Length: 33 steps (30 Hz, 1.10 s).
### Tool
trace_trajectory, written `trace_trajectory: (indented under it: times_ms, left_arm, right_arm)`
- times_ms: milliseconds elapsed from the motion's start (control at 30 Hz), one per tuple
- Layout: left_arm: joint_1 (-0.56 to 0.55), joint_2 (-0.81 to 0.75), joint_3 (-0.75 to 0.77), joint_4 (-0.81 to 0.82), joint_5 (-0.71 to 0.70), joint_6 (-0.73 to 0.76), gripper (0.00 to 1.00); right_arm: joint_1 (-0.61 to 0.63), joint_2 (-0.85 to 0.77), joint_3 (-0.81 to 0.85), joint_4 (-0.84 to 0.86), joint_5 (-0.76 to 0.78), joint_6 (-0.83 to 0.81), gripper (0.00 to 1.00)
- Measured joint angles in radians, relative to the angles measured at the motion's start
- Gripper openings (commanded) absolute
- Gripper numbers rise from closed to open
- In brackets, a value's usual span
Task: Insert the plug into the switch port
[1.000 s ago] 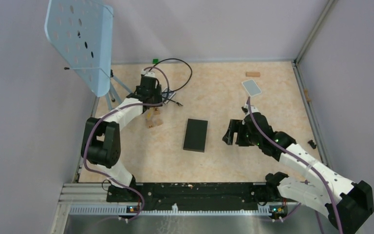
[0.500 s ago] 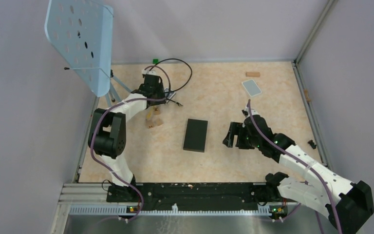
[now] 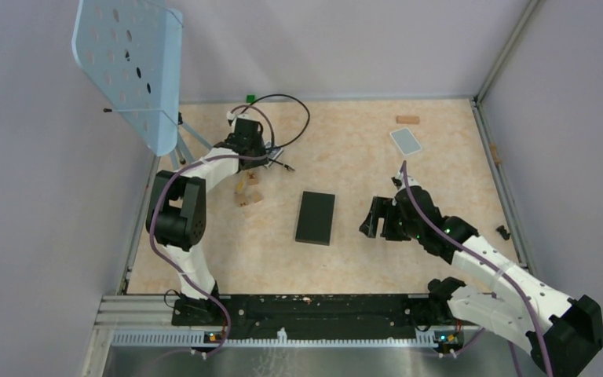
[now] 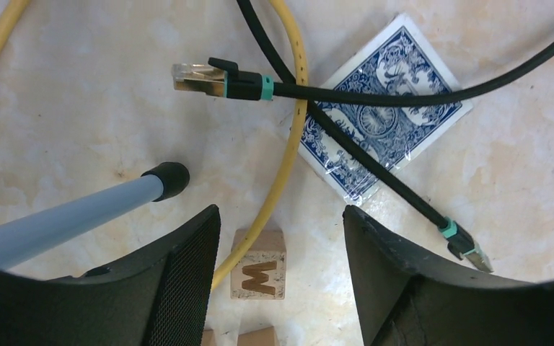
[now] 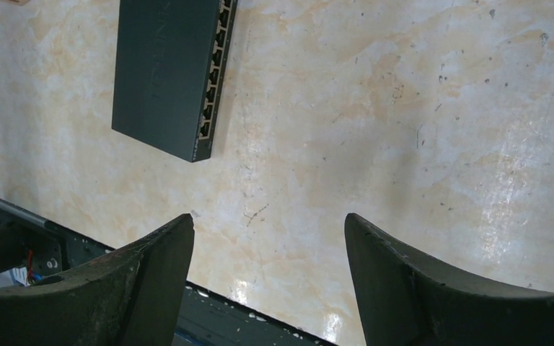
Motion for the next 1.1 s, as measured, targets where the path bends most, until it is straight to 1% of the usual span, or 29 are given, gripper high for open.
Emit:
trace_trajectory:
  times_ms: [167, 267, 433, 667, 900, 1100]
  left_arm:
    - [0.002, 0.000, 0.027, -0.002, -0.022, -0.059, 0.77]
    - [0.002, 0.004, 0.076, -0.024, -0.040, -0.105, 0.79]
    - [0.004, 0.016, 0.164, -0.045, -0.078, -0.195, 0.78]
    - [0.004, 0.061, 0.177, -0.068, -0.125, -0.289, 0.75]
    - [0.006, 0.124, 0.186, -0.093, -0.141, -0.316, 0.72]
    - [0.007, 0.178, 0.247, -0.092, -0.161, -0.302, 0.71]
  right_arm:
    - [0.000, -0.001, -0.011, -0.008, 0.000, 0.002, 0.75]
    - [0.000, -0.004, -0.011, -0.008, 0.000, 0.007, 0.75]
    - [0.000, -0.013, -0.023, -0.008, 0.000, 0.008, 0.75]
    - [0.000, -0.014, -0.029, -0.015, 0.000, 0.008, 0.75]
    - [0.000, -0.014, -0.029, -0.016, 0.000, 0.008, 0.75]
    - [0.000, -0.020, -0.029, -0.018, 0.000, 0.008, 0.75]
